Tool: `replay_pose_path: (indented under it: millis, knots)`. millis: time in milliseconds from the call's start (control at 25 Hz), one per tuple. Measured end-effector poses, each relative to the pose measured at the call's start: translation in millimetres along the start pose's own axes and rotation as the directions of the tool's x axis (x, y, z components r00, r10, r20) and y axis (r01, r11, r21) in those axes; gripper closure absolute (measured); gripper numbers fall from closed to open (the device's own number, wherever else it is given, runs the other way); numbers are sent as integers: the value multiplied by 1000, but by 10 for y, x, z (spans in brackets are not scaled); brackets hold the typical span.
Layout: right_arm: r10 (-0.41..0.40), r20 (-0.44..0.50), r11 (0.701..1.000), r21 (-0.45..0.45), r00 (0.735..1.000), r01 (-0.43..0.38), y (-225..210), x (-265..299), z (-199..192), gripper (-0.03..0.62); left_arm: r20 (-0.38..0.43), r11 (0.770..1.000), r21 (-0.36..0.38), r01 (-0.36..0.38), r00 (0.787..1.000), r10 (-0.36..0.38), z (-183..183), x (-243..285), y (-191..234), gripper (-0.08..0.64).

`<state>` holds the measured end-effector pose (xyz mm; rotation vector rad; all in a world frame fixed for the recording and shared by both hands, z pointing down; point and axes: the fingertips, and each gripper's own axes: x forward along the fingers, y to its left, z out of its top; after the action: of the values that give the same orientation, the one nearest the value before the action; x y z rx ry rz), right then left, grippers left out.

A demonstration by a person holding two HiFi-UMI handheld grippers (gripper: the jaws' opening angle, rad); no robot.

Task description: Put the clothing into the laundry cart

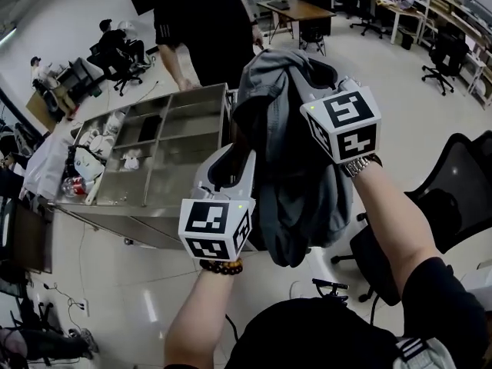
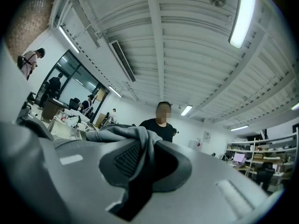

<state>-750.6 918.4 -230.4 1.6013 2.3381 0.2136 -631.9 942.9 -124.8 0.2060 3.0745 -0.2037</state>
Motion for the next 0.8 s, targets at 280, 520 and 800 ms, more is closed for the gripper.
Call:
replay_pose_path:
  millis: [280, 520, 800]
  knots:
    - [58, -167, 998, 48, 984, -51, -456, 373, -1003, 535, -38, 1000, -5, -25, 999, 25, -174, 520, -163, 445]
    - [192, -378, 981, 108, 906, -162, -452, 1068, -1825, 308, -68, 999, -13, -31, 997, 30, -149, 1057, 251, 445]
    - [195, -278, 980, 100, 941, -173, -231, 846, -1547, 352, -52, 999, -43, -8, 999, 5, -235, 1019, 360, 445]
